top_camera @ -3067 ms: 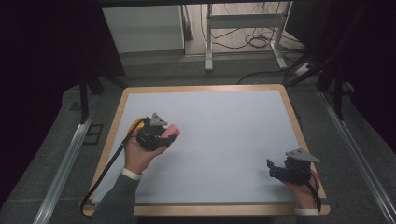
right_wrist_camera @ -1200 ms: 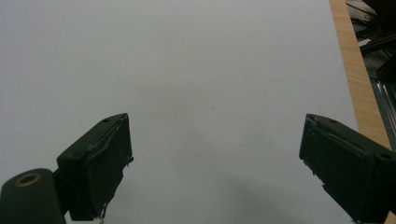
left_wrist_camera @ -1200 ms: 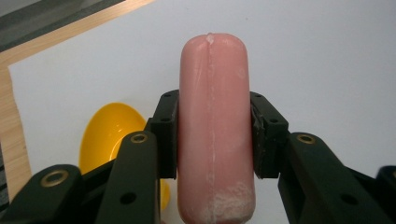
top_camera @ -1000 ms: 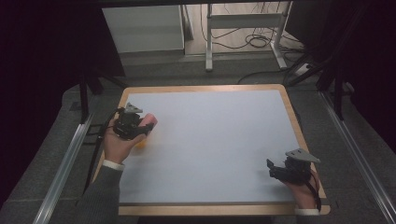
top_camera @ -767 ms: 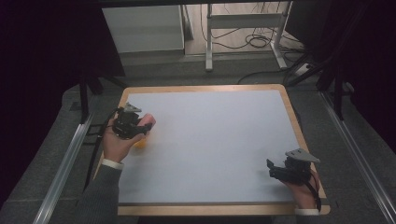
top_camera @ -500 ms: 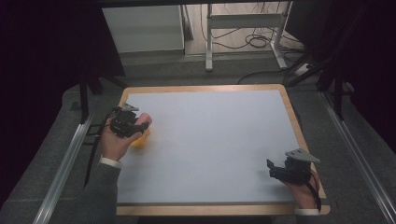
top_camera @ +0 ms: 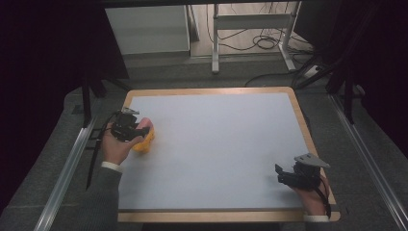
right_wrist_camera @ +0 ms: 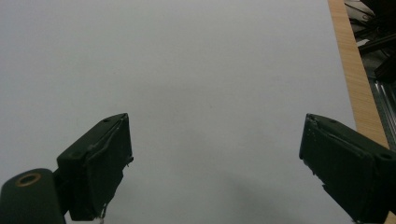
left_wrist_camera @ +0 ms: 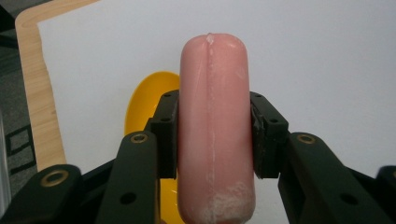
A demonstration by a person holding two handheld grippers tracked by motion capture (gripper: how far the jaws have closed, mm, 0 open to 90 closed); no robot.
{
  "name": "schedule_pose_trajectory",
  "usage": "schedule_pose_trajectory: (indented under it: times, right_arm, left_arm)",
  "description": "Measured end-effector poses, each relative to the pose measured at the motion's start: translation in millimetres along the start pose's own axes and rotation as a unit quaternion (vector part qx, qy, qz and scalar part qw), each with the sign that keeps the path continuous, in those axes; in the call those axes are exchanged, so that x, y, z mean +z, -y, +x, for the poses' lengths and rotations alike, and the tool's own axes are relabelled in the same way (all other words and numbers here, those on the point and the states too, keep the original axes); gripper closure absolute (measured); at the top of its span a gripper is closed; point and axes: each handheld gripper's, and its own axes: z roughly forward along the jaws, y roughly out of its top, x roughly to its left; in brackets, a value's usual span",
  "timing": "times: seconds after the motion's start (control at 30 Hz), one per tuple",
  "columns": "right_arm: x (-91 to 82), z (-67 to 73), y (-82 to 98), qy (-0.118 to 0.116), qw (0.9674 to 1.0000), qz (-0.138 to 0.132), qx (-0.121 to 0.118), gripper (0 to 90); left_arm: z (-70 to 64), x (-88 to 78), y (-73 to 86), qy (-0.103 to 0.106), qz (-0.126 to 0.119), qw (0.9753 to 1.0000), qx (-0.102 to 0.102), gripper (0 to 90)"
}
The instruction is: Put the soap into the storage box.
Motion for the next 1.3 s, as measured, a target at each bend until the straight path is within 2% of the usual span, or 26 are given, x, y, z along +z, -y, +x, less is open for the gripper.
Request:
schedule_pose_trajectory:
  times: [0.2,0.3,0.73,0.9,1.07,1.1,1.17,1.2,1.23,1.27,1.3]
  right_arm:
    - [0.4,0.4,0.1,0.000,1.0000,0.001,0.000,9.1]
    - [0.7,0.5,0.2,0.000,1.0000,0.000,0.000,9.1]
    - [0.8,0.5,0.5,0.000,1.0000,0.001,-0.001,9.1]
    - [1.7,-0.4,1.1,0.002,1.0000,0.003,0.001,9.1]
    - [0.8,0.1,0.7,0.002,1.0000,0.002,0.000,9.1]
    - [0.9,0.1,0.7,0.002,1.0000,0.002,0.000,9.1]
    - [1.0,0.4,0.6,0.002,1.0000,0.003,0.000,9.1]
    - [1.0,0.4,0.6,0.002,1.0000,0.003,0.000,9.1]
    - [1.1,0.5,0.6,0.001,1.0000,0.003,-0.001,9.1]
    - [1.4,0.8,0.6,0.001,1.0000,0.003,-0.002,9.1]
    - [1.4,0.9,0.5,0.001,1.0000,0.003,-0.002,9.1]
  left_arm:
    - [6.5,7.1,4.8,-0.009,0.005,0.9999,-0.007,60.2]
    - [12.4,15.0,9.0,-0.009,0.021,0.9996,-0.016,60.3]
    - [17.0,35.5,18.2,-0.008,0.046,0.9985,-0.028,60.3]
    - [18.2,40.6,21.2,-0.007,0.052,0.9982,-0.030,60.2]
    - [19.8,38.6,21.8,-0.004,0.045,0.9984,-0.034,59.8]
    - [20.6,34.8,20.6,0.001,0.039,0.9985,-0.039,58.7]
    - [20.9,32.4,19.6,0.001,0.035,0.9986,-0.038,53.0]
    - [20.9,29.3,18.5,-0.001,0.029,0.9989,-0.038,53.0]
    - [20.8,26.0,17.6,-0.003,0.021,0.9990,-0.038,49.6]
    - [20.5,22.7,16.6,-0.004,0.016,0.9991,-0.039,40.9]
    - [19.9,19.3,15.9,-0.006,0.012,0.9992,-0.038,36.9]
